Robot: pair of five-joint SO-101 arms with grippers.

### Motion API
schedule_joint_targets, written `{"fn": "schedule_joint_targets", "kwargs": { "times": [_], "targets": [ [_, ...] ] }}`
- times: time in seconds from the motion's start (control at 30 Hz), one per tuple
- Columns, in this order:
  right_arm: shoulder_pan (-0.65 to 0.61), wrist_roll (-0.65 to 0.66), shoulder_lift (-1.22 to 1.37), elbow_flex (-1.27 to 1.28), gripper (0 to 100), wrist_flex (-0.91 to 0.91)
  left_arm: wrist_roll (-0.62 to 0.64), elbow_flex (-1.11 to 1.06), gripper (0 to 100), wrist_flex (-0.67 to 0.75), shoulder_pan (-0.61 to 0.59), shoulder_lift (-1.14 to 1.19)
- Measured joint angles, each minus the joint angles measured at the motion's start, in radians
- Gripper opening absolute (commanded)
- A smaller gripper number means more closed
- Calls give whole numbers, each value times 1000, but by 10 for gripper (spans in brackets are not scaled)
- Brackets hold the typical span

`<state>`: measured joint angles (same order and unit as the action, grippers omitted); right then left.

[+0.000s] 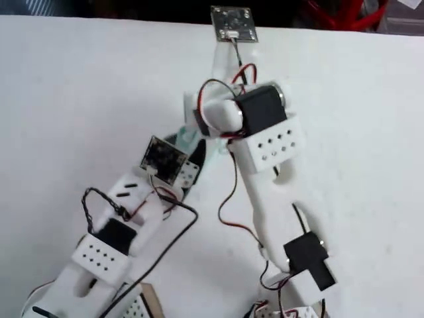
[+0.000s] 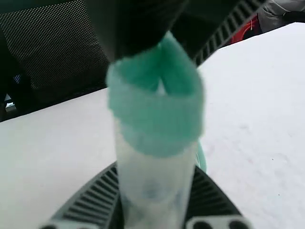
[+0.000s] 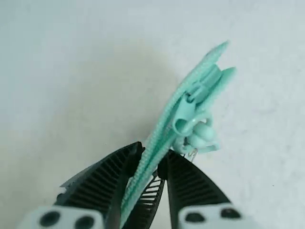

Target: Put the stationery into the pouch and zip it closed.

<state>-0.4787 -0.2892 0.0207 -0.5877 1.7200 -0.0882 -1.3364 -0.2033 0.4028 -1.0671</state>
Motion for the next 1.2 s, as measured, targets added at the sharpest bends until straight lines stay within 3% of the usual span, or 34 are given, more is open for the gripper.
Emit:
{"fn": "schedule_joint_targets", "kwargs": {
  "times": [0.17, 0.47, 0.67, 0.87, 1.07, 1.2],
  "targets": [
    [100, 126, 6, -46, 18, 0, 110, 21, 251, -140, -15, -55],
    [127, 760, 0, -155, 18, 0, 124, 124, 252, -528, -112, -456],
    [92, 1062, -86, -169, 18, 2, 69, 129, 253, -588, -153, -532],
    [71, 1169, -184, -141, 17, 2, -49, 189, 253, -588, -155, -479],
    [-29, 1303, -387, 175, 17, 2, -250, 284, 266, -588, -127, -319],
    [-55, 1424, -555, 385, 17, 2, -285, 350, 305, -595, -127, -230]
  ]
}}
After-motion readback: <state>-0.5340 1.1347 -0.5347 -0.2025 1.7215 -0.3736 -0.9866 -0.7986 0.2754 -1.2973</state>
